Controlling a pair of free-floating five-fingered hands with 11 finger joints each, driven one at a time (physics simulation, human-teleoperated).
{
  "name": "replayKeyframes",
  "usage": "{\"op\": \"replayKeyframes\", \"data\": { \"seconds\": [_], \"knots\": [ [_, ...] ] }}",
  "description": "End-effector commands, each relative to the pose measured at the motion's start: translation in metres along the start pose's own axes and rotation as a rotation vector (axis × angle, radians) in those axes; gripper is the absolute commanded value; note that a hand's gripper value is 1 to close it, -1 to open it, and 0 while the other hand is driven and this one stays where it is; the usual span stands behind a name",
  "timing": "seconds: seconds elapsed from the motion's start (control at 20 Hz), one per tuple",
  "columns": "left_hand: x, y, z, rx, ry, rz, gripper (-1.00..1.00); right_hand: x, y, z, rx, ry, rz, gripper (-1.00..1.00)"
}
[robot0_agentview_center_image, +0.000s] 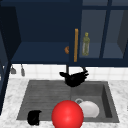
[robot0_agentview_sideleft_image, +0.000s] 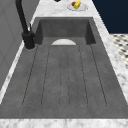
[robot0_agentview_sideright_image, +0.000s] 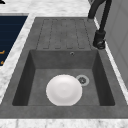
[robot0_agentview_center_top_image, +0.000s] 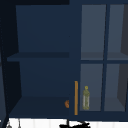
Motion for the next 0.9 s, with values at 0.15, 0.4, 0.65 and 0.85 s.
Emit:
{"op": "replayKeyframes", "data": {
  "seconds": [0.15, 0.4, 0.65, 0.85],
  "knots": [
    [0.000, 0.000, 0.000, 0.000, 0.000, 0.000, 0.00, 0.053, -0.020, 0.008, 0.001, -0.036, -0.006, -1.00],
    [0.000, 0.000, 0.000, 0.000, 0.000, 0.000, 0.00, 0.079, -0.017, -0.017, -0.011, -0.083, 0.013, -1.00],
    [0.000, 0.000, 0.000, 0.000, 0.000, 0.000, 0.00, 0.105, -0.003, -0.053, -0.041, -0.089, 0.020, -1.00],
    [0.000, 0.000, 0.000, 0.000, 0.000, 0.000, 0.00, 0.111, 0.023, -0.060, -0.122, -0.125, 0.026, -1.00]
  ]
}}
